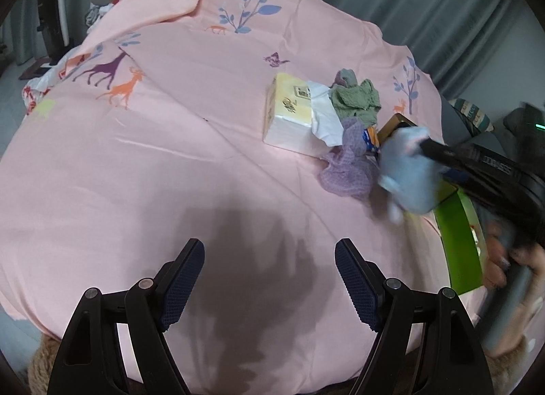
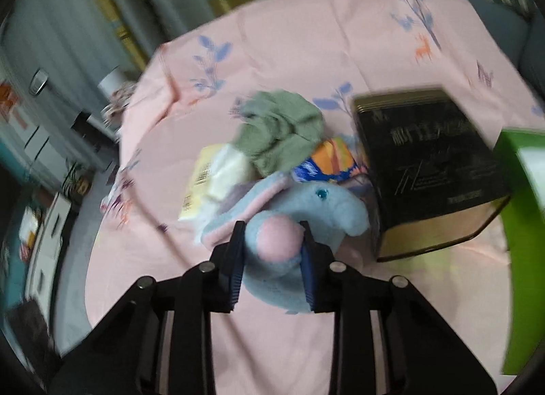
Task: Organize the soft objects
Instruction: 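Lift the elephant with the right tool while the left tool closes on it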
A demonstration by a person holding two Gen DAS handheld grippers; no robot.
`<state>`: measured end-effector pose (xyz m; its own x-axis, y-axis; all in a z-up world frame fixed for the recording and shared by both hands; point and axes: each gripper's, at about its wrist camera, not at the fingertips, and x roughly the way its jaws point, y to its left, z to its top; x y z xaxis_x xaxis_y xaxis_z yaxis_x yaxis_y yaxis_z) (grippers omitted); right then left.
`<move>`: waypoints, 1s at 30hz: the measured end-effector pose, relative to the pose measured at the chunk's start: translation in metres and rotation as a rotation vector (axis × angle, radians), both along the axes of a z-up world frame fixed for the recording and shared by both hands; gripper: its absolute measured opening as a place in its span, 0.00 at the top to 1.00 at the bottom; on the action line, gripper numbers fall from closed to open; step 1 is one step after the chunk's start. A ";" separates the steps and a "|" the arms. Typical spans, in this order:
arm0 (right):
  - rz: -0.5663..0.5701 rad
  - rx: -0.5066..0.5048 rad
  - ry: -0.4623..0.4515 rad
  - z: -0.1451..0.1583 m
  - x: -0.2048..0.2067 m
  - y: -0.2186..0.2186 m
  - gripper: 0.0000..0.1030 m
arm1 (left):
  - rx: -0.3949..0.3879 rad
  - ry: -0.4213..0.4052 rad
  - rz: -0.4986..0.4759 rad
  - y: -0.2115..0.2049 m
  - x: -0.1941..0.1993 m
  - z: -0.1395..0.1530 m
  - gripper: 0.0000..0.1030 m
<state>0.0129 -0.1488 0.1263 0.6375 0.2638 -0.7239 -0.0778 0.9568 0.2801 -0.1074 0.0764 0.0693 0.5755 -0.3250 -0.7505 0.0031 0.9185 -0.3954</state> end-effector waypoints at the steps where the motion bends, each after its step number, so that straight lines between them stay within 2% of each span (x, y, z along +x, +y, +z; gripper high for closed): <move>1: 0.027 -0.024 -0.019 0.009 -0.010 0.005 0.73 | -0.001 -0.002 0.003 0.002 -0.001 0.000 0.23; 3: 0.096 -0.078 -0.054 0.022 -0.032 0.017 0.73 | -0.007 -0.002 0.009 0.006 -0.002 -0.001 0.23; 5: 0.170 -0.116 -0.050 0.021 -0.050 0.033 0.73 | -0.013 0.001 0.015 0.010 -0.004 -0.002 0.23; 10: 0.324 -0.180 0.080 -0.026 -0.064 0.079 0.72 | -0.023 0.018 0.024 0.018 -0.007 -0.009 0.23; 12: 0.360 -0.163 0.122 -0.039 -0.060 0.090 0.69 | -0.025 0.031 0.022 0.021 -0.008 -0.012 0.23; 14: 0.368 -0.126 0.124 -0.041 -0.058 0.094 0.68 | -0.027 0.033 0.021 0.023 -0.009 -0.012 0.23; 15: 0.359 -0.116 0.119 -0.038 -0.058 0.096 0.64 | -0.029 0.029 0.020 0.024 -0.010 -0.011 0.23; 17: 0.324 -0.086 0.090 -0.027 -0.058 0.091 0.35 | -0.043 0.023 0.009 0.025 -0.012 -0.009 0.19; 18: 0.299 -0.075 0.070 -0.020 -0.059 0.086 0.30 | -0.052 0.020 0.003 0.025 -0.012 -0.008 0.16; 19: 0.274 -0.059 0.048 -0.013 -0.061 0.080 0.28 | -0.062 0.016 -0.003 0.024 -0.013 -0.006 0.11; 21: 0.223 -0.021 0.027 -0.002 -0.062 0.063 0.23 | -0.080 0.003 -0.016 0.022 -0.014 -0.002 0.10; 23: 0.151 0.021 0.021 0.002 -0.065 0.042 0.14 | -0.103 0.004 -0.036 0.017 -0.015 0.000 0.10; 25: 0.100 0.055 0.031 -0.001 -0.068 0.024 0.13 | -0.124 0.012 -0.074 0.009 -0.014 0.001 0.10; 28: 0.010 0.172 0.114 -0.023 -0.067 -0.004 0.11 | -0.148 0.018 -0.155 -0.012 -0.015 0.000 0.10; 30: -0.014 0.280 0.202 -0.049 -0.065 -0.017 0.10 | -0.138 0.030 -0.187 -0.026 -0.014 -0.004 0.10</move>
